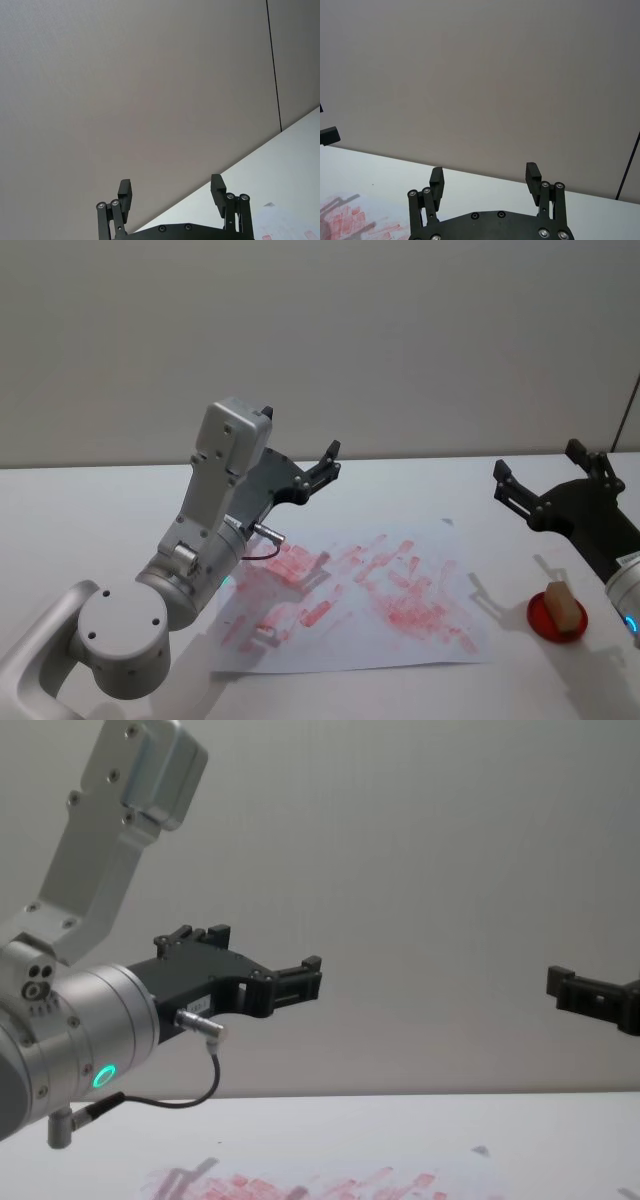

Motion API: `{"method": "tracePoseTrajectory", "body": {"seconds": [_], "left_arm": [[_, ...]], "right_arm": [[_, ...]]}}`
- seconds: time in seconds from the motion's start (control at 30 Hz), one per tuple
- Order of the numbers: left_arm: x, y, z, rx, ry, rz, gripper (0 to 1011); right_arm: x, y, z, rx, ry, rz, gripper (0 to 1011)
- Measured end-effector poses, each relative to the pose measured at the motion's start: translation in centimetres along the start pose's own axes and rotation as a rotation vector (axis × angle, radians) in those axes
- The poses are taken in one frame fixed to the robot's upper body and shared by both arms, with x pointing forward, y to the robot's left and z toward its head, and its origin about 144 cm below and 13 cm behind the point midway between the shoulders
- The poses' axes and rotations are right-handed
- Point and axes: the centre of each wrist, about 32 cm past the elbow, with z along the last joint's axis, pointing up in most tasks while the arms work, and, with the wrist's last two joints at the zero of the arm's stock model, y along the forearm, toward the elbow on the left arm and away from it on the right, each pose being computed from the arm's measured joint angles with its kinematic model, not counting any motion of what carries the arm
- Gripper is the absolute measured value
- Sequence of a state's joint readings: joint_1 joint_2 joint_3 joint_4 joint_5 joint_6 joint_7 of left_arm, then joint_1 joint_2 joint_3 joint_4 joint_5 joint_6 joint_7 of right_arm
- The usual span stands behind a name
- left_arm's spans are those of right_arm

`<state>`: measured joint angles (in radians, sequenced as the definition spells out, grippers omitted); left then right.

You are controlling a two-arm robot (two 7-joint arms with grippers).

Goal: Use the one hand to pick up the stamp and affix it onto the A4 paper.

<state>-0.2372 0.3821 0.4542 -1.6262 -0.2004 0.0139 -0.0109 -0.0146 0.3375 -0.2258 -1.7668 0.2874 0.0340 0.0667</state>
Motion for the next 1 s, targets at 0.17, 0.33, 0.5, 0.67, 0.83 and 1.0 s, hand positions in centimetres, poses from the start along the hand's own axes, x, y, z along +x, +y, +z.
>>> {"method": "tracePoseTrajectory", "body": {"seconds": [0.17,0.33,0.5,0.67,0.83,1.0], "left_arm": [[0.00,0.00,0.00,0.000,0.000,0.000,1001],[0.00,0.00,0.00,0.000,0.000,0.000,1001],[0.00,0.00,0.00,0.000,0.000,0.000,1001],[0.00,0.00,0.00,0.000,0.000,0.000,1001],[0.00,0.00,0.00,0.000,0.000,0.000,1001],[0.00,0.00,0.00,0.000,0.000,0.000,1001]], "right_arm": [[0.00,0.00,0.00,0.000,0.000,0.000,1001],[0.00,0.00,0.00,0.000,0.000,0.000,1001],[0.00,0.00,0.00,0.000,0.000,0.000,1001],[0.00,0.00,0.00,0.000,0.000,0.000,1001],[0.00,0.00,0.00,0.000,0.000,0.000,1001],[0.00,0.00,0.00,0.000,0.000,0.000,1001]]}}
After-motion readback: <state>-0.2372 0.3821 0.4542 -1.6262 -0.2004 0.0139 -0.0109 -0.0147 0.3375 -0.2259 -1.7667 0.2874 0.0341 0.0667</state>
